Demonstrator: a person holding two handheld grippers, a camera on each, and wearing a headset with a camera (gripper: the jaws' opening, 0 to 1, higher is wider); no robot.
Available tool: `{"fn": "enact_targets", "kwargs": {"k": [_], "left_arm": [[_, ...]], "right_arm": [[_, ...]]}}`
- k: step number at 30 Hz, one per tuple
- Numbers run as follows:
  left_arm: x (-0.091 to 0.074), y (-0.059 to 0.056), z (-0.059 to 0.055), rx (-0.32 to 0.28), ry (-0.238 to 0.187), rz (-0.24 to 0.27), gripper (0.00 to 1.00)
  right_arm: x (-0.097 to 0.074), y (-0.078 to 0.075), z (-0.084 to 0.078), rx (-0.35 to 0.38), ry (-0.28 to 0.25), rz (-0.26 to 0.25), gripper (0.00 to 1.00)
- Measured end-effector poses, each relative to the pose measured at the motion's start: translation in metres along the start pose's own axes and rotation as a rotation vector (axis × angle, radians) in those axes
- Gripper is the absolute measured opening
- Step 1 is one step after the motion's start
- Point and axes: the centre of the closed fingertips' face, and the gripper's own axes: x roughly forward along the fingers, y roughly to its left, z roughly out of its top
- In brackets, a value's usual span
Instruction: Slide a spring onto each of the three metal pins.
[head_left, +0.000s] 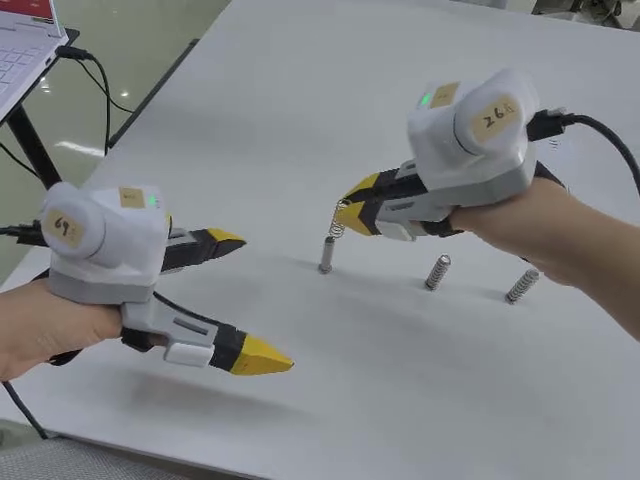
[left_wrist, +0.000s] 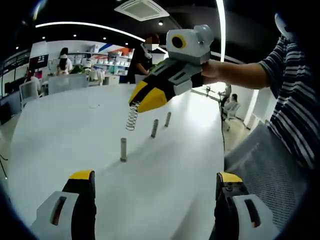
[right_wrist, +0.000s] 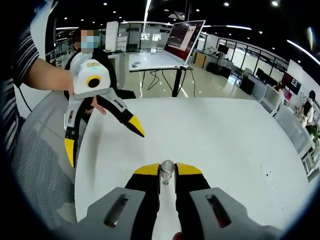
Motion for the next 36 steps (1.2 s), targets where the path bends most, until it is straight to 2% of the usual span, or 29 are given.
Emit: {"fn": "enact_targets", "kwargs": {"k": [4,12,18,28,36], "left_arm": [[0.0,0.0,0.0,-0.014,-0.005,-0.001,0.98],[-0.001,0.001,0.003,-0.019,-0.012,0.001,0.98],[-0.001,0.001,0.001,-0.019,-0.006,0.001,0.98],[-0.003,0.003,-0.001,-0.029,-0.005,0.008,0.98],[0.001,0.001,0.0,-0.032,-0.005,0.002,0.98]], "right_arm": [[0.004,-0.001,0.001,0.021,-0.01,0.001,0.08],[0.014,-0.005,-0.006,0.029,0.009,0.001,0.08],[0.023,-0.009,-0.017,0.049,0.026,-0.001,0.08],[0.032,-0.006,-0.029,0.059,0.053,0.01,0.08],[0.047,0.0,-0.043,0.075,0.096,0.022,0.08]]}}
